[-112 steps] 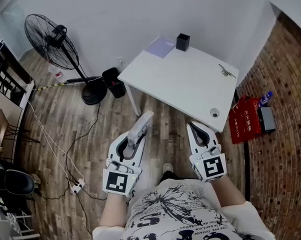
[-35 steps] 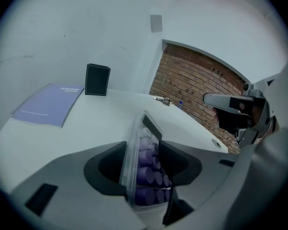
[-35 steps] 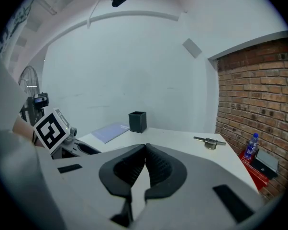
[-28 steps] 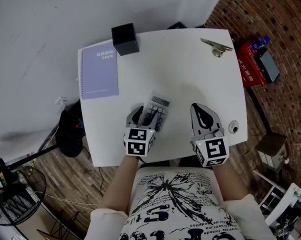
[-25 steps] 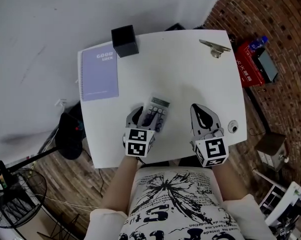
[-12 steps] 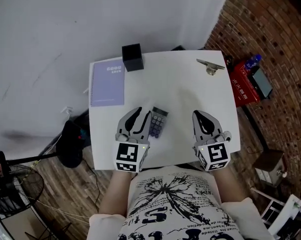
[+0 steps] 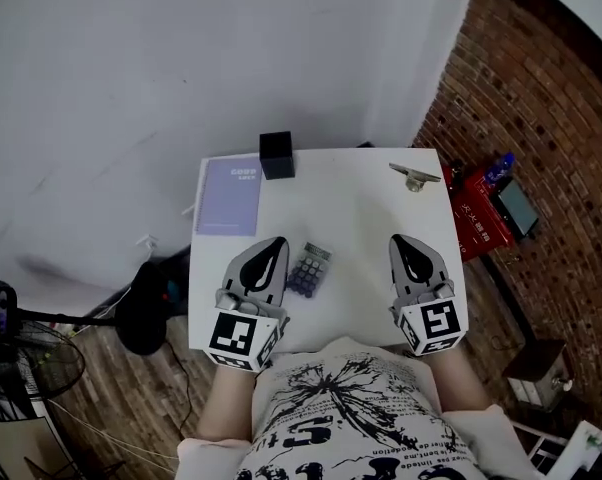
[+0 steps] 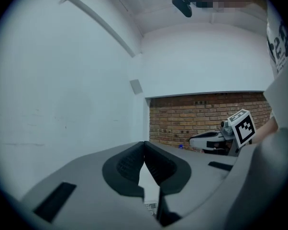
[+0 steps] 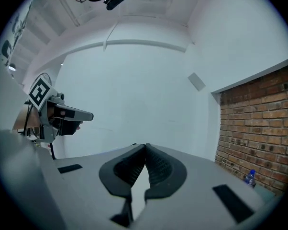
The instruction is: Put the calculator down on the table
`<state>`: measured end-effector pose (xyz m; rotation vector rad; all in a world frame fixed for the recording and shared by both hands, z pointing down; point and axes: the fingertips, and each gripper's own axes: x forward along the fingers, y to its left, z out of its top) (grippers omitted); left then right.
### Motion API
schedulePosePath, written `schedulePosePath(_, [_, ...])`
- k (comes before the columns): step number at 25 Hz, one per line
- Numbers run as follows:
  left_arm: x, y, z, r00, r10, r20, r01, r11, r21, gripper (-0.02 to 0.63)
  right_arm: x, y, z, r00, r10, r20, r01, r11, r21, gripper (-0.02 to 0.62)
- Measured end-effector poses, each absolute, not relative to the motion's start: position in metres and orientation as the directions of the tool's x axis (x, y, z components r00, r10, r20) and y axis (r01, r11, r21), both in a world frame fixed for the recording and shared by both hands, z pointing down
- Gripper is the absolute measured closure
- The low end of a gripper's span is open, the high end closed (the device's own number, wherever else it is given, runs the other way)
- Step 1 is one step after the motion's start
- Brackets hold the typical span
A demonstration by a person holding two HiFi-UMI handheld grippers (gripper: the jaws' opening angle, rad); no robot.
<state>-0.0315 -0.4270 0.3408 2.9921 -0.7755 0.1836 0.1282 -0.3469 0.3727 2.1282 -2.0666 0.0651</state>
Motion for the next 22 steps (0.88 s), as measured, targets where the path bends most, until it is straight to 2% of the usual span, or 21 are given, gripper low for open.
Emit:
schedulePosePath(5, [-0.033, -0.415, 0.336, 0.873, -0.474, 0.115, -0.478, -0.879, 0.008, 0.592, 0.124, -0.336, 0.368, -0.004, -0.990, 0.141, -0.996, 0.017, 0.091, 0.583])
schedulePosePath(22, [-0.051, -0.399, 0.342, 0.882, -0.454, 0.127, -0.461, -0.887, 0.030, 0.592, 0.103, -0.320, 0.369, 0.000, -0.990, 0.142, -0.997, 0.011, 0.082, 0.583])
